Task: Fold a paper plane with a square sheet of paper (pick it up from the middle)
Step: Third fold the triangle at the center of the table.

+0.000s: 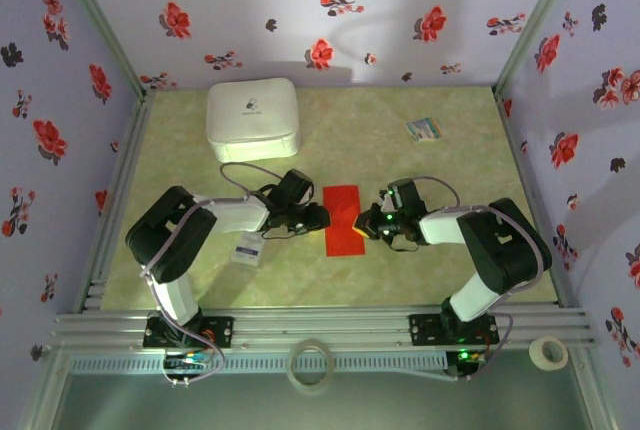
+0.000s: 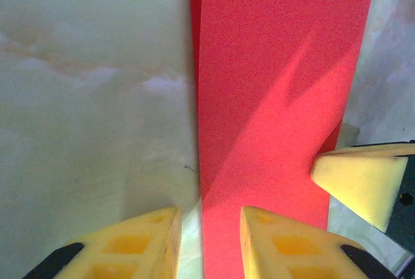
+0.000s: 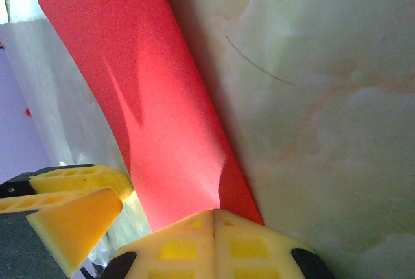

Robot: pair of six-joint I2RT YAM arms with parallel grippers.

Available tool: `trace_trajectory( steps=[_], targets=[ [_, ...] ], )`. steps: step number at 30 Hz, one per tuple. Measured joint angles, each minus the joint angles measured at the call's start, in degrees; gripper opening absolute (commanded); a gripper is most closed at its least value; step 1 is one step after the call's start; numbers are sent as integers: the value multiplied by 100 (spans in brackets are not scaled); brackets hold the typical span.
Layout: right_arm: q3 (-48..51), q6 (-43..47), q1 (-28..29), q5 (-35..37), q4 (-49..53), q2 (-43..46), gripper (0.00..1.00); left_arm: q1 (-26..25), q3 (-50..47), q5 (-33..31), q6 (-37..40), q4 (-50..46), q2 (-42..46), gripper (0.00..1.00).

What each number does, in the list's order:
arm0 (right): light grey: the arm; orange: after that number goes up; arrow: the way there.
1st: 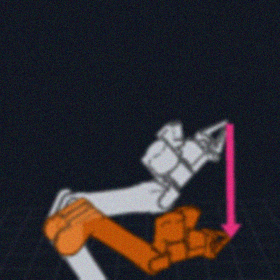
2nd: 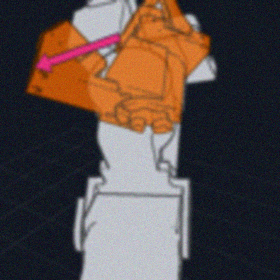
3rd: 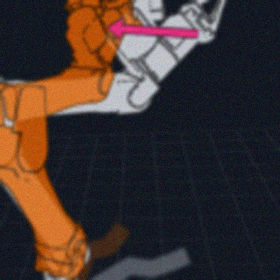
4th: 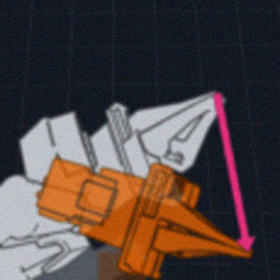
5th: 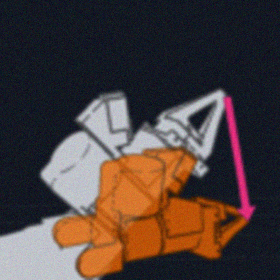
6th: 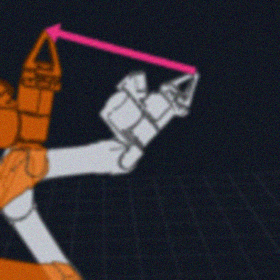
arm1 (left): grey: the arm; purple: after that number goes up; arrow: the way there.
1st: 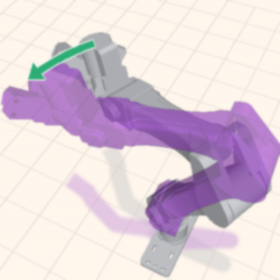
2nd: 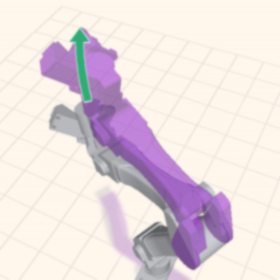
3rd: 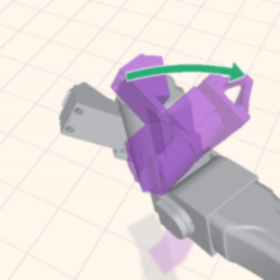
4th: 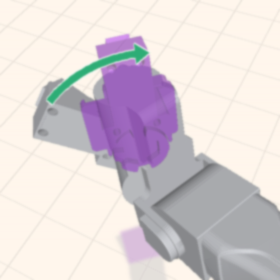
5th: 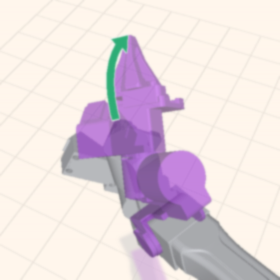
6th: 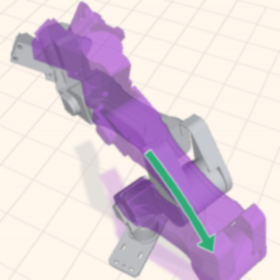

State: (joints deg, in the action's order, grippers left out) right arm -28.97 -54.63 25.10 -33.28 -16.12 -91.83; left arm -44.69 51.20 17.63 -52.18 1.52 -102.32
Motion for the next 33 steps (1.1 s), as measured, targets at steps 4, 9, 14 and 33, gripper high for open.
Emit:
trace_trajectory(
  steps=[4,9,14,33],
  targets=[
    [11,-7,0,0,-24,0,0,0,0,20,-15,24,-17,27],
    [22,-9,0,0,-46,-2,0,31,0,92,-83,68,-50,27],
    [42,-55,0,0,-92,-4,0,39,0,114,-138,107,-74,23],
    [103,-164,0,-17,-258,-11,1,-7,-70,254,-232,774,-186,32]
  ],
)
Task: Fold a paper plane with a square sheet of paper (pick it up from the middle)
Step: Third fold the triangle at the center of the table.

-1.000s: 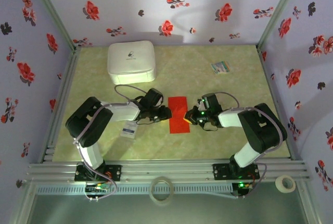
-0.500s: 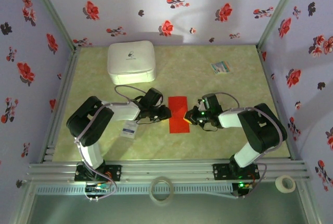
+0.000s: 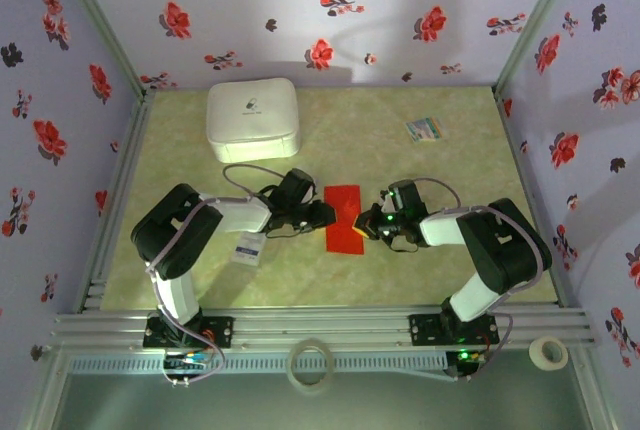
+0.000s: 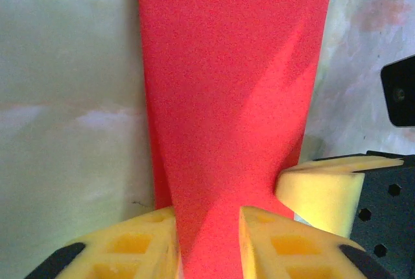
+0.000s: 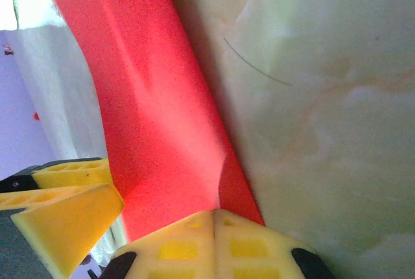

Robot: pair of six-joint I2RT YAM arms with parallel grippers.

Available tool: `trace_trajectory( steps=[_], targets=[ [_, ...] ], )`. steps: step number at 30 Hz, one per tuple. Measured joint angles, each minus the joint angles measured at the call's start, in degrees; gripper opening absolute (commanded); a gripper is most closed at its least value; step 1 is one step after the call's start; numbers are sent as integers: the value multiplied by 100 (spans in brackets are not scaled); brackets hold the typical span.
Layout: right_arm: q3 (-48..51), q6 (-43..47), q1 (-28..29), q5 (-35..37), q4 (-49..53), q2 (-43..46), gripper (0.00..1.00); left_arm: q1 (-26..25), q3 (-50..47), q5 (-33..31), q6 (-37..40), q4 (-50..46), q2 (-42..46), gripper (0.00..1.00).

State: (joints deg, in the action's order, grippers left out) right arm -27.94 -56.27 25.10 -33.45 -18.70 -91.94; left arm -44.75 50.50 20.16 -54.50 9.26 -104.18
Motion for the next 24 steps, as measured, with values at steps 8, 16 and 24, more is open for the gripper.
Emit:
trace_trajectory(
  steps=[8,16,24],
  targets=[
    [0,-39,0,0,-4,0,2,0,-140,0,-55,267,42,30],
    [4,-81,0,2,-17,0,4,0,-203,0,-90,334,129,18],
    [4,-83,0,-2,-28,0,11,0,-205,0,-111,361,184,6]
  ],
)
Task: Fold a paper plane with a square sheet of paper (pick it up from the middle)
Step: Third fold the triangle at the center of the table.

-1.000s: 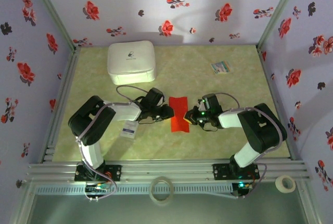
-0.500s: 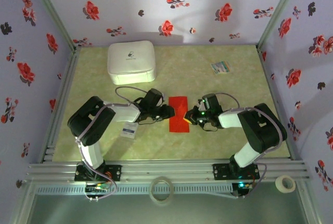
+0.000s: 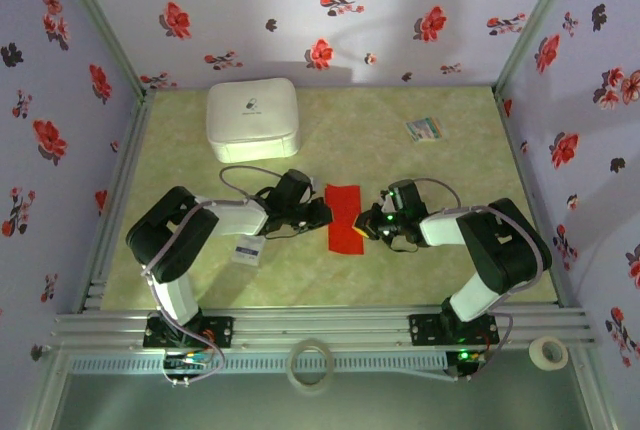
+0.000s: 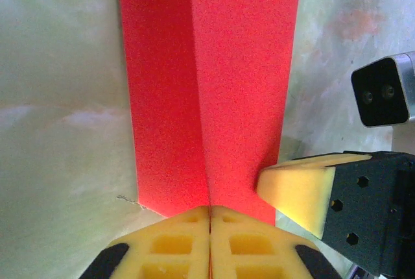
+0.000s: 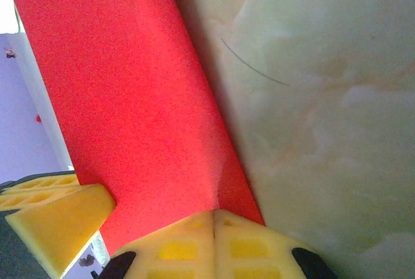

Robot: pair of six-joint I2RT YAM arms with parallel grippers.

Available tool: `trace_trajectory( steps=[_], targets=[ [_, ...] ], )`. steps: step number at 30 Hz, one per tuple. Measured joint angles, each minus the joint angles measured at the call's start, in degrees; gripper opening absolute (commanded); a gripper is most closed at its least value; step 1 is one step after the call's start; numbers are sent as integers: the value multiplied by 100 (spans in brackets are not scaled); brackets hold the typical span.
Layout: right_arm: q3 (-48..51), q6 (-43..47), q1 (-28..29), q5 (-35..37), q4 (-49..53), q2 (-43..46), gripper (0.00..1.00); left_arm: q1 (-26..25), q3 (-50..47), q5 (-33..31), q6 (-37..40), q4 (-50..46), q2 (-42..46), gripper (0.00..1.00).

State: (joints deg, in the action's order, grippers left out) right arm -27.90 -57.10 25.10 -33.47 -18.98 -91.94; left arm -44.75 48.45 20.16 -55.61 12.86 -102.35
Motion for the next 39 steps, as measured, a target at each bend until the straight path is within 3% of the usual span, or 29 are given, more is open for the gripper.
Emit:
trace_trajectory(
  steps=[3,7,12,17,20,24,31,39],
  targets=[
    [24,-4,0,-48,-94,35,21,2,-15,0,-4,-2,22,0],
    [94,66,4,-59,-72,264,36,2,-109,0,-31,-35,201,0],
    [101,420,153,205,461,1047,45,79,-201,35,-186,-168,514,0],
    [-20,1250,1132,1259,1202,2028,50,225,-415,50,-282,-264,909,0],
    [9,1980,1947,1945,1241,2516,67,278,-476,50,-306,-313,1047,0],
    [190,3034,3010,2918,981,2798,67,284,-479,50,-367,-339,1060,0],
    [50,4846,4439,4771,964,2096,72,284,-481,50,-411,-352,1060,0],
    [-155,5838,4964,6489,811,1270,71,284,-481,52,-409,-420,1060,0]
  ],
)
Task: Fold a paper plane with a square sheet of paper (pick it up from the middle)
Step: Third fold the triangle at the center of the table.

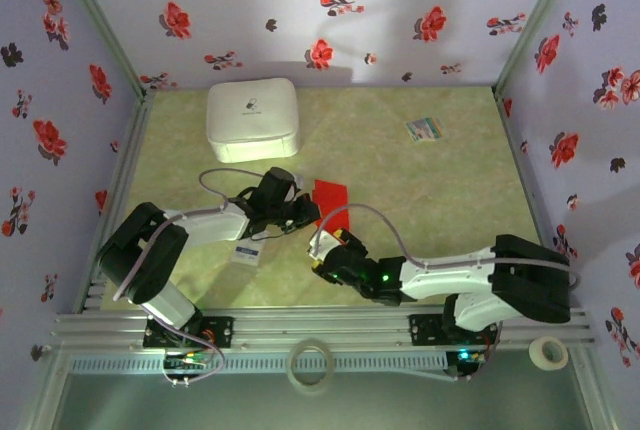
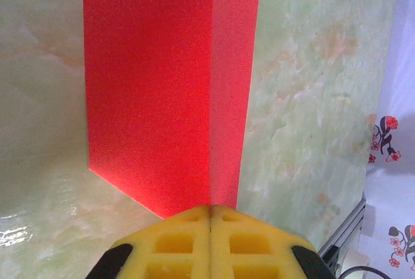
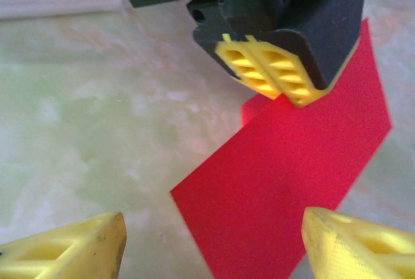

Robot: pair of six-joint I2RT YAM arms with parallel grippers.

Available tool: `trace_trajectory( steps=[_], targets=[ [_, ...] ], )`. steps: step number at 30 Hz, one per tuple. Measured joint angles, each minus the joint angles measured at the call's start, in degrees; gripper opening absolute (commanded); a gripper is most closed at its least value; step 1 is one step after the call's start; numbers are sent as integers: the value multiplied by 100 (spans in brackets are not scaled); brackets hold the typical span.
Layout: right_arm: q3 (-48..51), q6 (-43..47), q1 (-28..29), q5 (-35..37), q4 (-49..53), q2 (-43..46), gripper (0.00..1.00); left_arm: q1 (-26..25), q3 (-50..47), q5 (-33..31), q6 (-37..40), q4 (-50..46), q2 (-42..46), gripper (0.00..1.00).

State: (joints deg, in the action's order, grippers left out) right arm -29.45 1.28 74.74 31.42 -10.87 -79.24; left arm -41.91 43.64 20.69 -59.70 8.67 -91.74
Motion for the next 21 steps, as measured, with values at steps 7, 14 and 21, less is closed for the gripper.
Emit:
trace_trajectory(
  steps=[7,14,21],
  targets=[
    [-55,173,72,599,-48,-173,60,0,0,-2,-2,-20,0,0],
    [4,138,81,638,-129,42,48,0,0,-2,0,-17,0,0],
    [59,22,81,678,-127,133,38,0,0,-2,2,-17,0,0]
  ],
)
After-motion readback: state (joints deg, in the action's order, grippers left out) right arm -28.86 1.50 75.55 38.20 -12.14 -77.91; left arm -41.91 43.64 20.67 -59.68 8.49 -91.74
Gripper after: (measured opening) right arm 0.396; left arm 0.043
